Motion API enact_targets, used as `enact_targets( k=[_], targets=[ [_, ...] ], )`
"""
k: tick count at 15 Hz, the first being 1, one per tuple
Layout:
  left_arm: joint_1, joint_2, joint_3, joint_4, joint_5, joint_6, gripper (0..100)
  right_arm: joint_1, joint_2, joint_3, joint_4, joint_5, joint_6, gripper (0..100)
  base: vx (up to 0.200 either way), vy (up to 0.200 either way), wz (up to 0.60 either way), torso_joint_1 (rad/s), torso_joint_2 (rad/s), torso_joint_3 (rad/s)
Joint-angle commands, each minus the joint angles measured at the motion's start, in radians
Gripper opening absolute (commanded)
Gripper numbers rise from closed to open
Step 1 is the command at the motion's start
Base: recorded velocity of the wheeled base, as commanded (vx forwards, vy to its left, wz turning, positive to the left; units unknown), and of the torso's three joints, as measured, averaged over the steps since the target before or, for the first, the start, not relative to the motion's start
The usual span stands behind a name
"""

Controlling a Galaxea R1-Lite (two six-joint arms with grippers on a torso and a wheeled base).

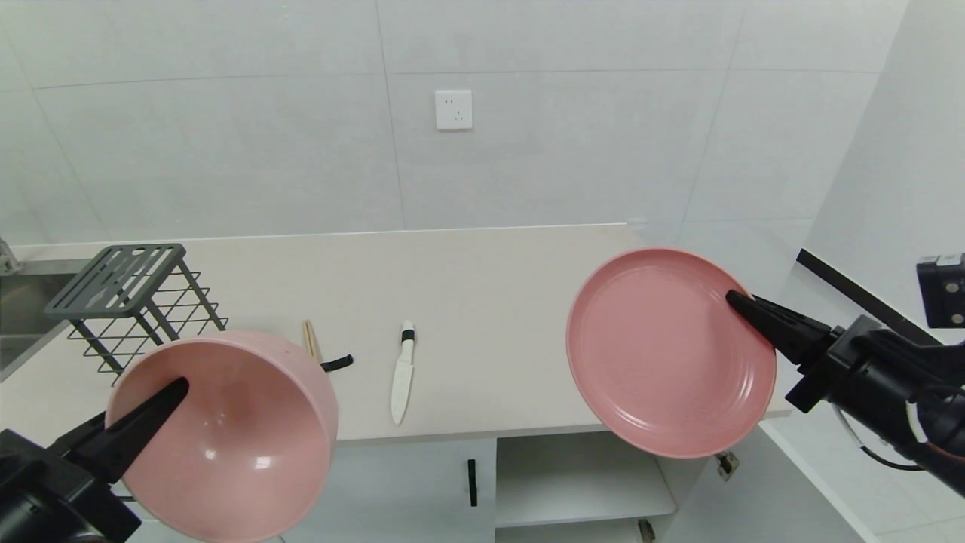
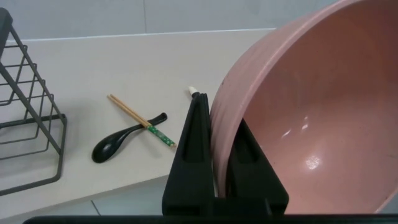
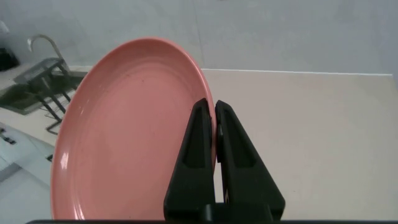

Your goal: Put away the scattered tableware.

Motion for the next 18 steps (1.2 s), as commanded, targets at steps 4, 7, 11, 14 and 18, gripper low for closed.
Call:
enact_targets(
  k=[4, 7, 11, 14, 18],
  targets=[
    [0.001, 0.007, 0.000, -0.001, -0.001, -0.001, 0, -0.003, 0.012, 0.002, -0.001, 0.000, -0.029, 0, 0.000, 0.000, 0.00, 0.000, 0.00, 0.000],
    [0.001, 0.007, 0.000, -0.001, -0.001, 0.000, 0, -0.002, 0.009, -0.003, -0.001, 0.000, -0.029, 0, 0.000, 0.000, 0.00, 0.000, 0.00, 0.000],
    [0.004, -0.004, -0.012, -0.004, -0.001, -0.001, 0, -0.003, 0.003, -0.004, -0.001, 0.000, -0.031, 0, 0.000, 0.000, 0.00, -0.054, 0.10, 0.051],
    [0.003, -0.007, -0.015, -0.001, -0.001, 0.000, 0, 0.000, 0.001, -0.006, -0.001, 0.000, -0.031, 0, 0.000, 0.000, 0.00, -0.248, 0.49, 0.238],
    [0.003, -0.008, -0.011, -0.001, -0.001, 0.000, 0, 0.006, -0.010, -0.006, -0.001, 0.000, -0.031, 0, 0.000, 0.000, 0.00, -0.276, 0.54, 0.261]
  ],
)
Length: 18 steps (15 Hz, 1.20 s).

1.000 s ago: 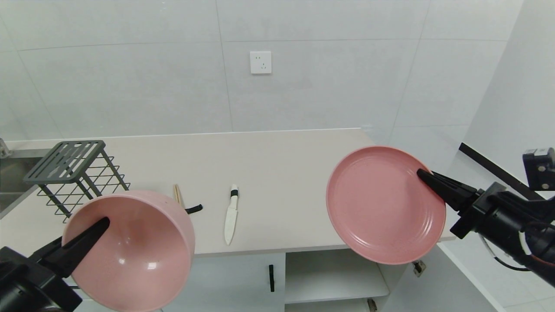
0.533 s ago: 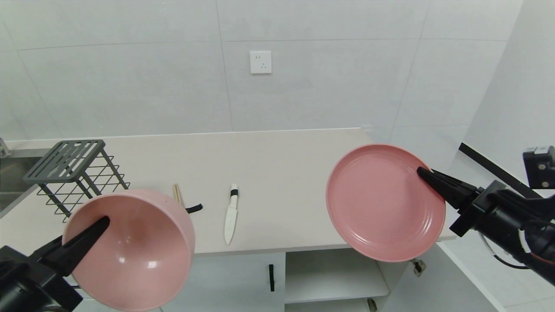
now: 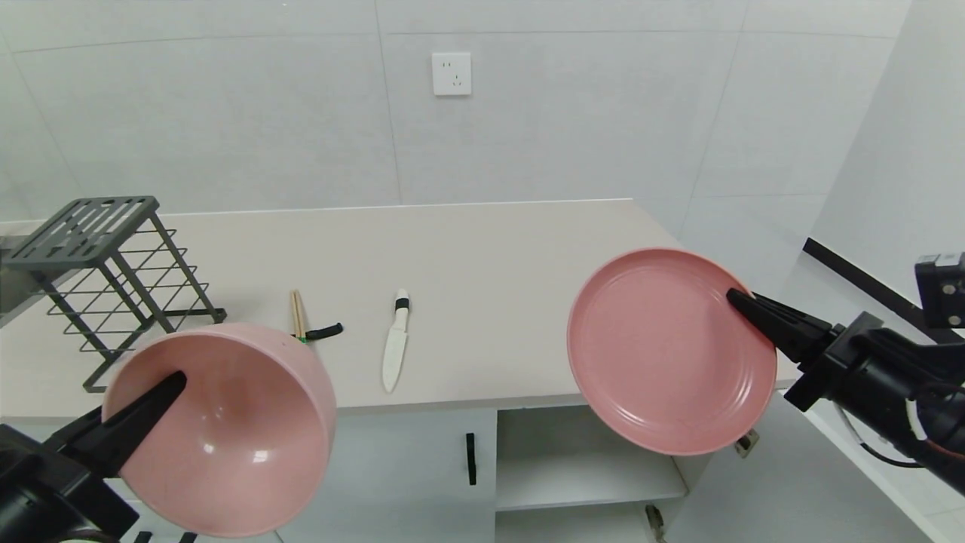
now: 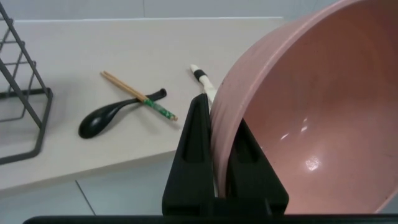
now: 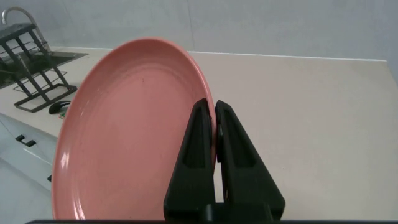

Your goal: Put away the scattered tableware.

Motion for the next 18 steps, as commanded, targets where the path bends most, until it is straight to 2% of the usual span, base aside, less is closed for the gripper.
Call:
enact_targets(
  k=[1, 6, 11, 15, 18],
  targets=[
    [-0.002, 0.002, 0.003, -0.002, 0.000, 0.000, 0, 0.012, -0.011, 0.000, -0.002, 0.000, -0.001, 0, 0.000, 0.000, 0.00, -0.266, 0.55, 0.246],
    [-0.003, 0.002, 0.007, -0.002, 0.000, 0.001, 0, 0.040, -0.022, 0.017, -0.002, 0.000, -0.047, 0, 0.000, 0.000, 0.00, -0.137, 0.27, 0.133],
    [-0.005, 0.002, 0.009, 0.000, 0.000, 0.001, 0, 0.040, -0.022, 0.020, -0.002, 0.000, -0.052, 0, -0.200, 0.000, 0.00, -0.129, 0.25, 0.121],
    [-0.005, 0.002, 0.009, 0.000, -0.001, 0.001, 0, 0.041, -0.022, 0.023, -0.002, 0.000, -0.050, 0, 0.000, 0.000, 0.00, 0.000, 0.00, 0.000],
    [-0.006, 0.003, 0.009, 0.000, -0.001, 0.001, 0, 0.041, -0.020, 0.023, -0.002, 0.000, -0.050, 0, 0.000, 0.000, -0.60, 0.007, 0.01, 0.001]
  ],
)
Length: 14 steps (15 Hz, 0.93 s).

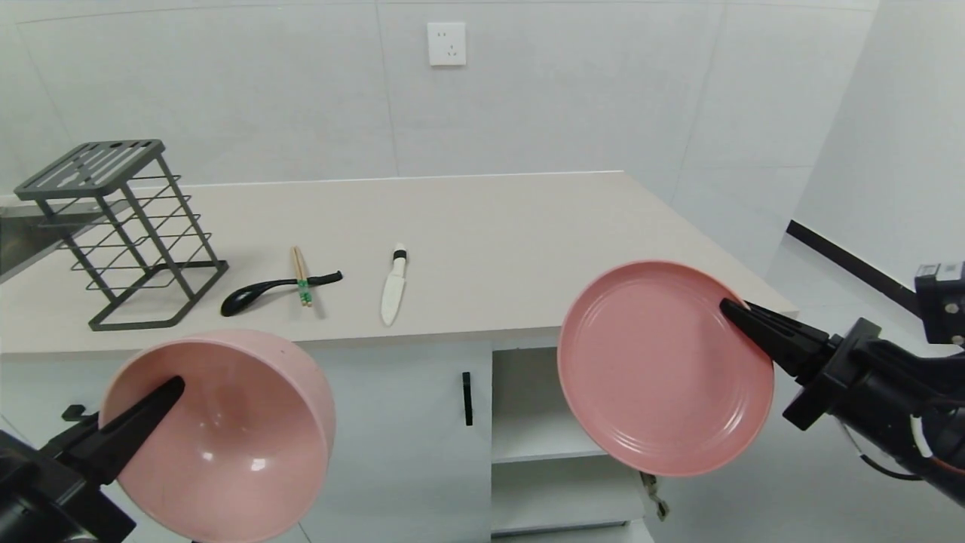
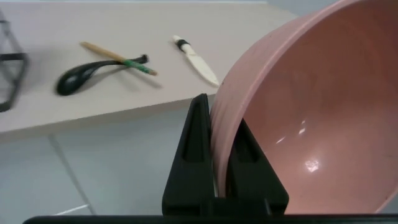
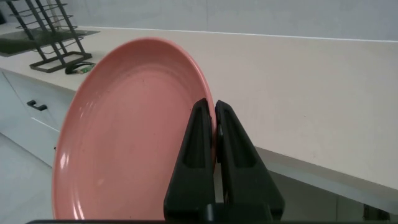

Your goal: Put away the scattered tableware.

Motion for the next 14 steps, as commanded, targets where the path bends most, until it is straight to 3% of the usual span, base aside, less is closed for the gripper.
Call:
enact_targets(
  k=[1, 8, 14],
  targets=[
    [-0.001, 0.004, 0.000, 0.002, -0.001, -0.001, 0, 0.000, 0.002, 0.000, -0.002, 0.000, 0.000, 0, 0.000, 0.000, 0.00, 0.000, 0.00, 0.000],
    [0.000, 0.001, 0.000, 0.002, -0.001, 0.001, 0, 0.000, 0.000, -0.003, -0.002, 0.000, -0.003, 0, 0.000, 0.000, 0.00, 0.000, 0.00, 0.000],
    [0.005, 0.002, 0.000, 0.002, -0.001, 0.001, 0, 0.000, 0.000, -0.001, -0.002, 0.000, -0.007, 0, 0.000, 0.000, 0.00, -0.194, 0.38, 0.177]
  ],
)
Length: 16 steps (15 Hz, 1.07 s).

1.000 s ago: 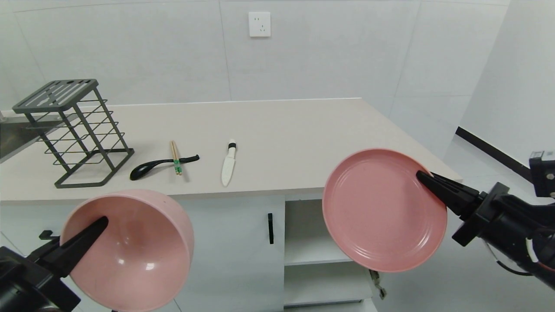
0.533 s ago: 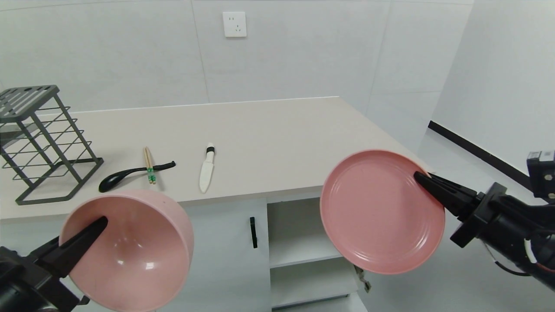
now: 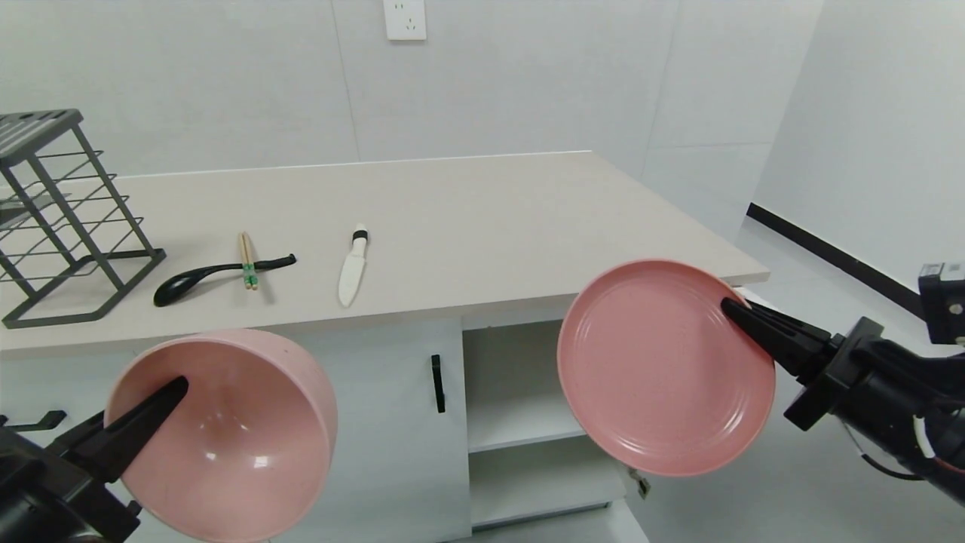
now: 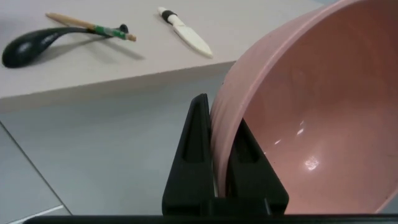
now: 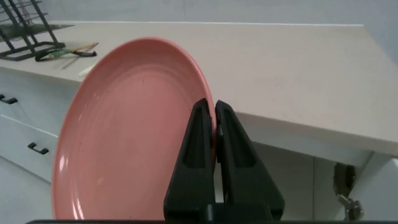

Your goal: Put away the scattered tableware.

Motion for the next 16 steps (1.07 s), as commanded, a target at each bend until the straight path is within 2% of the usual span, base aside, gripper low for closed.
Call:
enact_targets(
  k=[1, 4, 11, 16],
  targets=[
    [0.001, 0.002, 0.000, -0.001, 0.000, 0.000, 0, 0.000, 0.001, 0.000, -0.001, 0.000, 0.000, 0, 0.000, 0.000, 0.00, -0.246, 0.47, 0.222],
    [0.001, 0.003, 0.000, 0.001, 0.000, 0.000, 0, 0.000, 0.006, 0.007, -0.001, 0.000, -0.042, 0, 0.000, 0.000, 0.00, -0.250, 0.46, 0.209],
    [-0.001, 0.006, 0.000, 0.005, 0.000, -0.002, 0, -0.006, 0.010, 0.007, -0.001, 0.000, -0.040, 0, 0.000, 0.000, 0.00, -0.251, 0.36, 0.145],
    [-0.001, 0.008, -0.002, 0.044, 0.000, -0.002, 0, -0.011, 0.035, 0.010, -0.001, -0.002, -0.039, 0, 0.000, 0.000, 0.00, -0.075, 0.25, 0.070]
  ],
)
